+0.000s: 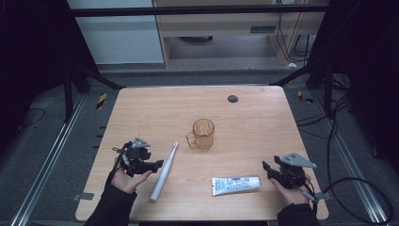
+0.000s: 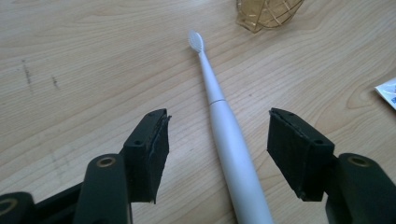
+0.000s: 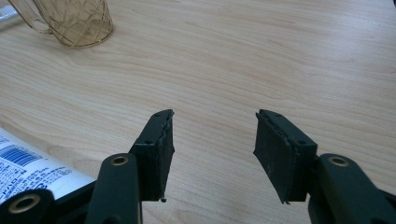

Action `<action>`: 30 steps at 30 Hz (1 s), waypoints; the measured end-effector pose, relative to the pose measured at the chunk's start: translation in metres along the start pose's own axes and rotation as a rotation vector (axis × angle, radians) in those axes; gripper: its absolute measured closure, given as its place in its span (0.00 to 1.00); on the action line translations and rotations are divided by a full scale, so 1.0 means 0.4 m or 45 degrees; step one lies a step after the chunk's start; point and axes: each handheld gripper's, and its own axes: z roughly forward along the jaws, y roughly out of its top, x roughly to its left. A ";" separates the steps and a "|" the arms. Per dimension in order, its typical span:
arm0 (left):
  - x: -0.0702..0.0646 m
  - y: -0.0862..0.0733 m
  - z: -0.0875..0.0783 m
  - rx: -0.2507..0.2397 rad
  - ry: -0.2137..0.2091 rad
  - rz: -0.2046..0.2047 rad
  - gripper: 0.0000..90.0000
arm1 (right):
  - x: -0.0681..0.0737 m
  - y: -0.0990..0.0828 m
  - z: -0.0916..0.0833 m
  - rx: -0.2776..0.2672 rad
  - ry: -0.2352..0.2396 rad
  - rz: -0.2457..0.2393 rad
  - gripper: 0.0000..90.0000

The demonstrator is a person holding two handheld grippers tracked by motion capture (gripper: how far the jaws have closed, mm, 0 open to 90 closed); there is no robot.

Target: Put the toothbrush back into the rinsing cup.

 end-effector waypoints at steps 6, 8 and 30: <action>-0.007 0.015 0.023 0.037 -0.018 -0.014 0.41 | -0.002 -0.001 0.003 0.011 0.000 -0.002 0.51; -0.008 0.017 0.034 0.054 -0.024 -0.017 0.41 | -0.002 0.001 0.002 0.012 -0.004 -0.005 0.51; -0.022 0.044 0.116 0.274 -0.021 -0.008 0.47 | 0.003 0.003 0.008 0.032 0.007 -0.019 0.51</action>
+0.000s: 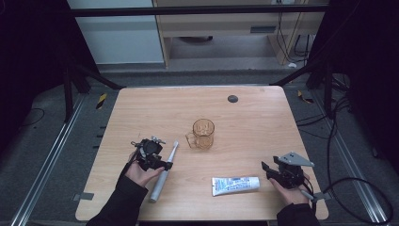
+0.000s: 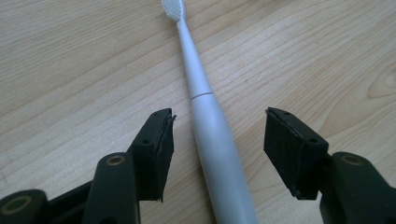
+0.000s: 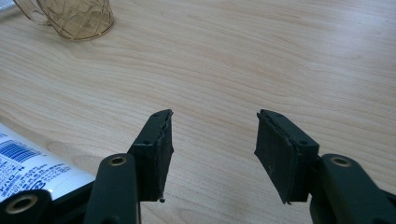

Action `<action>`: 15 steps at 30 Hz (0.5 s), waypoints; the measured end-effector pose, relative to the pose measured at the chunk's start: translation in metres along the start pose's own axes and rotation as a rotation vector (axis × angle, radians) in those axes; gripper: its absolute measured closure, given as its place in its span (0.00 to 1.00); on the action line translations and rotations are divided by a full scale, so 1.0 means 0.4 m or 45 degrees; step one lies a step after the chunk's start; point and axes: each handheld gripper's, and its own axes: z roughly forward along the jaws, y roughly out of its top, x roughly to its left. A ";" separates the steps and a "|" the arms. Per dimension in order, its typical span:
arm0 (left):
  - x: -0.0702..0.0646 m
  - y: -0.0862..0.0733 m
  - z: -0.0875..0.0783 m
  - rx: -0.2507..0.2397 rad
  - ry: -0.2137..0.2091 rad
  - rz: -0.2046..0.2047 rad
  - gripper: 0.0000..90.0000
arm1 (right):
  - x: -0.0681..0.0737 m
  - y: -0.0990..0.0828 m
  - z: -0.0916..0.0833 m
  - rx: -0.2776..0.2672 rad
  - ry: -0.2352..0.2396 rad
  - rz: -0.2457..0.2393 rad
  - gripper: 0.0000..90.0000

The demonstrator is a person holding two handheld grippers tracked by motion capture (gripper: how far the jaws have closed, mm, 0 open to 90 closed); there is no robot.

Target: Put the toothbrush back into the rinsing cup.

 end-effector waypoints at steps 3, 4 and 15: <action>0.000 0.002 0.013 0.026 0.003 -0.008 0.47 | 0.001 0.000 0.001 0.004 0.002 0.003 0.51; 0.000 0.002 0.016 0.034 0.003 -0.008 0.47 | 0.001 0.000 0.001 0.004 0.005 0.002 0.51; 0.005 0.001 0.037 0.081 -0.013 -0.024 0.50 | 0.004 0.000 0.005 0.013 0.012 -0.006 0.51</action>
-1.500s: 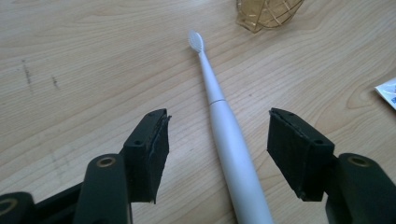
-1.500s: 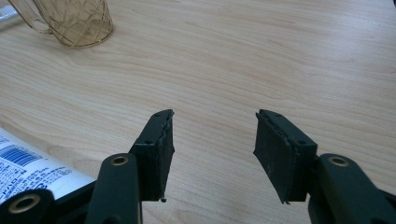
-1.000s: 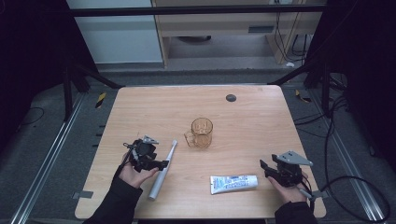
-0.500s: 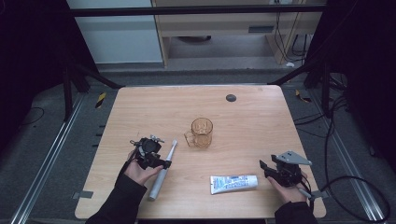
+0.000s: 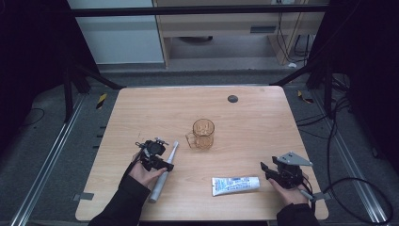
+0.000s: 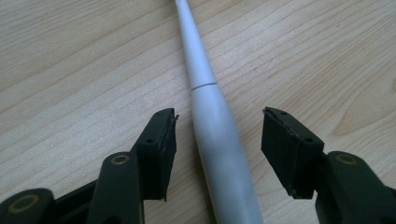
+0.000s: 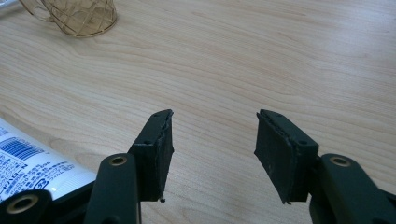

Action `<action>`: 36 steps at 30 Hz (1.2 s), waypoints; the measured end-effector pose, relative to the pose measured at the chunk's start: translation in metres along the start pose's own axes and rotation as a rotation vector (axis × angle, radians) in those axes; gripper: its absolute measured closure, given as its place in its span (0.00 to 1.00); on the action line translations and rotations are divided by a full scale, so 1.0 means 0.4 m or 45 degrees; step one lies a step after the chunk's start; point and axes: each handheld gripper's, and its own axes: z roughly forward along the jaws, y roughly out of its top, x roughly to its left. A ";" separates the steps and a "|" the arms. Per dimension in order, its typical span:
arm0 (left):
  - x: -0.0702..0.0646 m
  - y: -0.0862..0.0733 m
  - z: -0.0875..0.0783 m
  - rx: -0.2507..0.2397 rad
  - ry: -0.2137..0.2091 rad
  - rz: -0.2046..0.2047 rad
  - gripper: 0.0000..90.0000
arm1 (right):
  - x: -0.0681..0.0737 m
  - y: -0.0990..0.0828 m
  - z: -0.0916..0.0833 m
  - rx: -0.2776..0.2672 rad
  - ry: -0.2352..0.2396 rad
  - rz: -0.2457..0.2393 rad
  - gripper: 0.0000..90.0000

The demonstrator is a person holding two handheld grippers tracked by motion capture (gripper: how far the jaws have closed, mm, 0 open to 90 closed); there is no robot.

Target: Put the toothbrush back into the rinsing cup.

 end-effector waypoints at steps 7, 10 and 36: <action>0.005 0.001 0.015 0.035 -0.006 -0.011 0.53 | 0.001 0.000 0.002 0.005 0.006 0.001 0.51; 0.006 0.003 0.019 0.044 -0.006 -0.018 0.54 | 0.000 0.001 0.003 0.011 0.010 -0.001 0.52; 0.003 0.011 0.032 0.084 0.042 -0.063 0.72 | 0.001 0.001 0.003 0.021 0.019 0.000 0.52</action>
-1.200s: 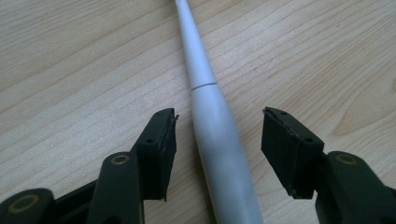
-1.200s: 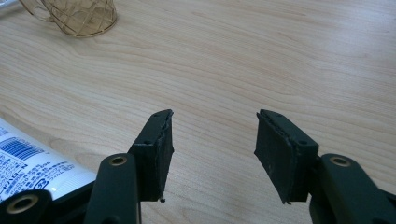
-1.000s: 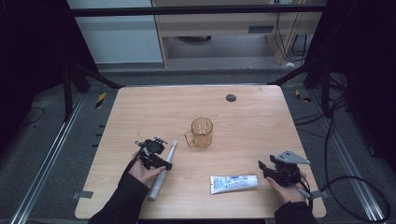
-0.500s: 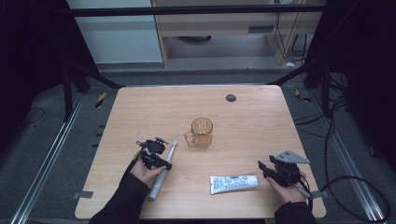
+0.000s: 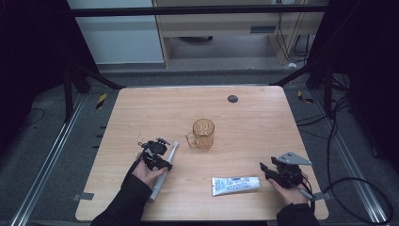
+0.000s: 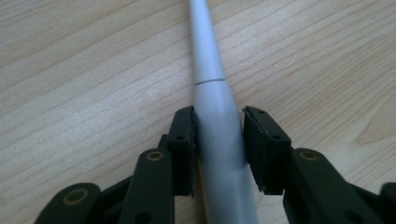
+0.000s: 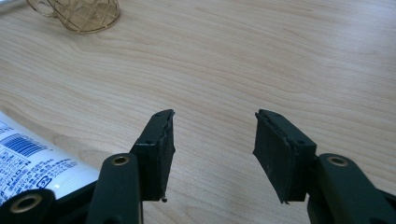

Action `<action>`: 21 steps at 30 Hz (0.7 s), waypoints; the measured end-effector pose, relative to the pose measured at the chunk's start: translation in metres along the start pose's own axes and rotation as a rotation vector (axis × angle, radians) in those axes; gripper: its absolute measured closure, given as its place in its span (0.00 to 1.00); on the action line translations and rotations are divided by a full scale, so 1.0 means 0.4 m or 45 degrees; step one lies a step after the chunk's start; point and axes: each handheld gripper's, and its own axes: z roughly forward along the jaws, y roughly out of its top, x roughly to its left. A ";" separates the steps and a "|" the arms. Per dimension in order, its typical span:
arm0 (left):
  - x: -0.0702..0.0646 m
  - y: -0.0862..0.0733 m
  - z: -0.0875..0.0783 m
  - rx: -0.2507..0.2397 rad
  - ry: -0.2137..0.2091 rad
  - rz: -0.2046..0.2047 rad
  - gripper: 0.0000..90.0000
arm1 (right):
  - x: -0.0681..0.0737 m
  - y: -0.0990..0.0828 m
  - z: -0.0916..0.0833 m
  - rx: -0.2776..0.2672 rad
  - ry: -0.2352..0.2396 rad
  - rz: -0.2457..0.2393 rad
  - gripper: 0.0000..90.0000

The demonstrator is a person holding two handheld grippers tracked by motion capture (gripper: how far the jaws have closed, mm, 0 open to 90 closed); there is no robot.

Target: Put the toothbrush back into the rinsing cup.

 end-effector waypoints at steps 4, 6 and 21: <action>-0.001 0.000 0.000 0.004 0.008 -0.009 0.74 | 0.000 0.000 -0.001 -0.002 -0.002 0.000 0.52; -0.005 0.000 -0.001 0.008 0.026 -0.009 0.74 | 0.000 0.000 -0.001 -0.001 -0.002 -0.001 0.52; -0.013 -0.003 -0.015 -0.042 0.008 0.024 0.75 | -0.003 0.000 0.000 0.003 0.000 -0.002 0.53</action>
